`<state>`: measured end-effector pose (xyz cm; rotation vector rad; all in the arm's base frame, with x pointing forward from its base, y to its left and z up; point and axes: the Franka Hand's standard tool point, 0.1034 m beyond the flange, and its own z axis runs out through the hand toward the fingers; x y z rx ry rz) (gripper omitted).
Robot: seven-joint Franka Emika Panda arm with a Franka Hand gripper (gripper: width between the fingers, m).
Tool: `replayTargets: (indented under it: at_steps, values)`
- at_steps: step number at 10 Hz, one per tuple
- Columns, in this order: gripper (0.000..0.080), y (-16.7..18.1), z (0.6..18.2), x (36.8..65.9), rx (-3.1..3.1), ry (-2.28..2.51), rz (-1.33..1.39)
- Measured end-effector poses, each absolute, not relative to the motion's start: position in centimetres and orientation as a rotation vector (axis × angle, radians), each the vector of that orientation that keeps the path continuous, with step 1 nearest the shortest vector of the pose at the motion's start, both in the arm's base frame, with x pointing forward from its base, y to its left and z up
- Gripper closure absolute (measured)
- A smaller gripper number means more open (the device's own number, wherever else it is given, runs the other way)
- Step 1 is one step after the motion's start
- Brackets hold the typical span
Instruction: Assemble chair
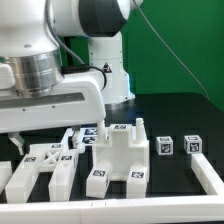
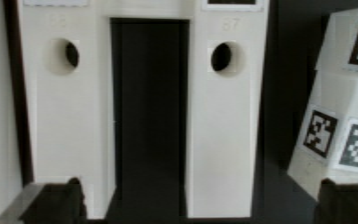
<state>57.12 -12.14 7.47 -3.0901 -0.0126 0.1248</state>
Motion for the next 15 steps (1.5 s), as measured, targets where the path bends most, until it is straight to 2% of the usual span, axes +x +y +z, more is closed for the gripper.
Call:
replayTargets:
  at_steps: [2,5,10,15]
  values:
    - [0.0151,-12.2,7.4,57.1,-3.089,0.005,0.125]
    - [0.0151,-12.2,6.2,56.7,-3.074,0.191,0.111]
    - [0.0151,-11.7,5.1,55.0,-3.098,0.019,0.089]
    - [0.0151,-11.2,3.7,54.4,-3.101,0.018,0.104]
